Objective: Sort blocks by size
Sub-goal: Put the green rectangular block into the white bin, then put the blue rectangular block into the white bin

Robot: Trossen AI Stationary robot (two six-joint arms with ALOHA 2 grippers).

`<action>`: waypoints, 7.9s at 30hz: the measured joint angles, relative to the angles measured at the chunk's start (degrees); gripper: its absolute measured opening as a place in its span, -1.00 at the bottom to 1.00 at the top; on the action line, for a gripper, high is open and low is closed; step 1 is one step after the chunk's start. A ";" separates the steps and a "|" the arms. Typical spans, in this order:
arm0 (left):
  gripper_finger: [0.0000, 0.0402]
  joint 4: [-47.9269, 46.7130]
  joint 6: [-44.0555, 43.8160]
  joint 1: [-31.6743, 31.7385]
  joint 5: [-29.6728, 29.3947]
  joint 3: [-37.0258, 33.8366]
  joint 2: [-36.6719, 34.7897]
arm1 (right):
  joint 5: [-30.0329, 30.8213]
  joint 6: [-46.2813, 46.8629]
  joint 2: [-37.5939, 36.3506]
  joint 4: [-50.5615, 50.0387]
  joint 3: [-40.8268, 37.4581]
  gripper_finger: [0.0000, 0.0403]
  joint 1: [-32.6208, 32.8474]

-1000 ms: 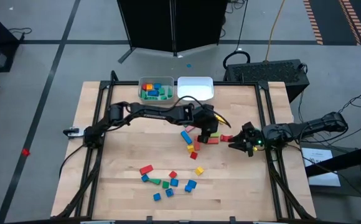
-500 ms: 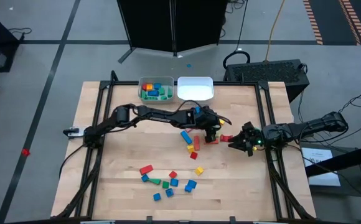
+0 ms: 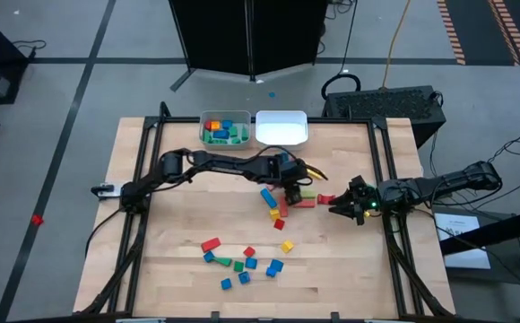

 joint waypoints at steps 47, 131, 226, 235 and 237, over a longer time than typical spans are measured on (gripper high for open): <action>0.17 -9.87 76.59 2.43 12.30 -0.85 -6.43 | 0.40 -3.86 0.04 0.04 0.00 -0.04 0.00; -0.42 -22.45 -30.00 1.77 4.45 18.89 -2.90 | 4.42 -4.80 0.04 0.55 0.00 -0.04 -0.02; -0.05 -21.42 -28.31 0.60 7.33 23.60 6.04 | 4.61 -3.84 1.20 0.60 -0.02 -0.04 0.00; 0.19 -21.12 -23.60 -1.33 4.75 23.82 5.28 | 4.66 -4.31 1.44 0.52 -0.02 -0.04 0.00; 0.28 -21.67 -21.68 -1.11 5.12 23.82 5.26 | 4.63 -4.32 1.42 0.57 -0.02 -0.04 0.00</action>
